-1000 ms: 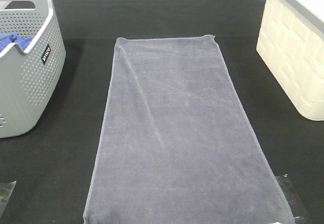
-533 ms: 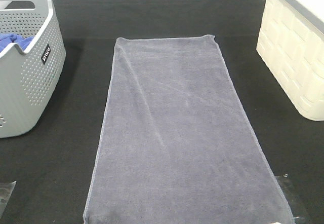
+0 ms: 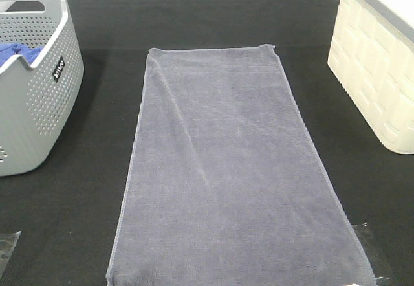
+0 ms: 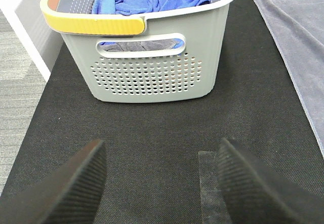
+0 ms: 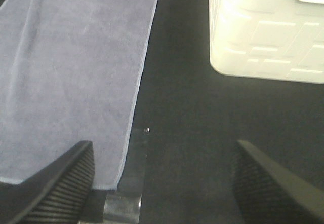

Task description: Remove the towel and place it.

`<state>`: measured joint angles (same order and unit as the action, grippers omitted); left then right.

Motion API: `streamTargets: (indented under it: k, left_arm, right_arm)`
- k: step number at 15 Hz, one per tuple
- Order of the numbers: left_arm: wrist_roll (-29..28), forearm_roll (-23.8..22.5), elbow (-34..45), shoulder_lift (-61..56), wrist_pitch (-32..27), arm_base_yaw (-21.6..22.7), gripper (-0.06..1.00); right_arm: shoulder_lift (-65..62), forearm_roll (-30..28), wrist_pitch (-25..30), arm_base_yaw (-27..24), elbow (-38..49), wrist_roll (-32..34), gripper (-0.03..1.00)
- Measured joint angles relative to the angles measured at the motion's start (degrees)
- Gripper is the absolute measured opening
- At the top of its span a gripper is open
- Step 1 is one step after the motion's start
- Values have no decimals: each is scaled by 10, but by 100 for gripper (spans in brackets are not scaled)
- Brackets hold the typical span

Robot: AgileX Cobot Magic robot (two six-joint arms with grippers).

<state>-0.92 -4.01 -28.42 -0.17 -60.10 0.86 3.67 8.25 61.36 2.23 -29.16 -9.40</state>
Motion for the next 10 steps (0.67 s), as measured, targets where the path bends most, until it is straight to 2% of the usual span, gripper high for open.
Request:
streamTargets:
  k: [3, 10]
  left_arm:
    - [1, 0, 0, 0, 0, 0, 62]
    - [1, 6, 0, 0, 0, 0, 62]
  right_arm:
    - [-38, 1, 1, 0, 2, 0, 71]
    - [-41, 2, 1, -1, 2, 0, 71]
